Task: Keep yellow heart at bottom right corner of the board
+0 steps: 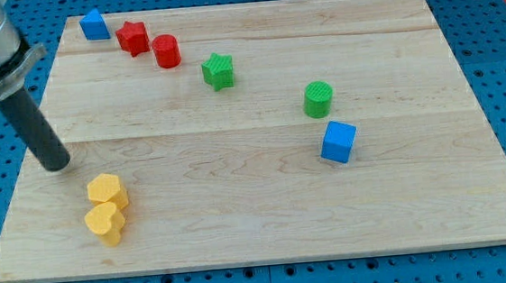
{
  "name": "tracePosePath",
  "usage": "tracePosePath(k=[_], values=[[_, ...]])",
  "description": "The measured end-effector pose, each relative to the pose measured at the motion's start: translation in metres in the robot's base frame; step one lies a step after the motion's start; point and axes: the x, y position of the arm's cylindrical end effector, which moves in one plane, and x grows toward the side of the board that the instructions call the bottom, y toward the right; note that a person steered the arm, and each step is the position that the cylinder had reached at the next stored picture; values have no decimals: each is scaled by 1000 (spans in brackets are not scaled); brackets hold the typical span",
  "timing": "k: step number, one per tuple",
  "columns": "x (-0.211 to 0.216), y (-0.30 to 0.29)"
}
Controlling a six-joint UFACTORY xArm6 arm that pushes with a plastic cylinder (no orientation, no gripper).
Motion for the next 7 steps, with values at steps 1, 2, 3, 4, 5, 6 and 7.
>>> tracePosePath(k=[1,2,3,4,5,6,7], values=[[18,0],[38,0],[59,6],[64,10],[71,22],[81,65],[81,108]])
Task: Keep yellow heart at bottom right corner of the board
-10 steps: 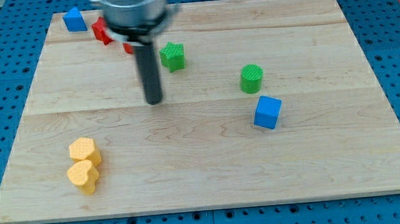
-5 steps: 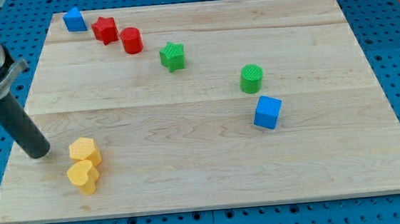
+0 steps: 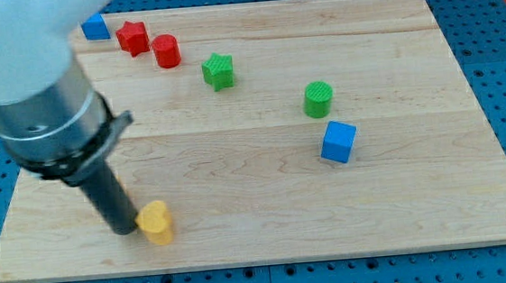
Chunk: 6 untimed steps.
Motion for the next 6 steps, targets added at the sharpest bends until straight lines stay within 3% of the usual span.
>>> tracePosePath(k=[6], values=[[0,313]])
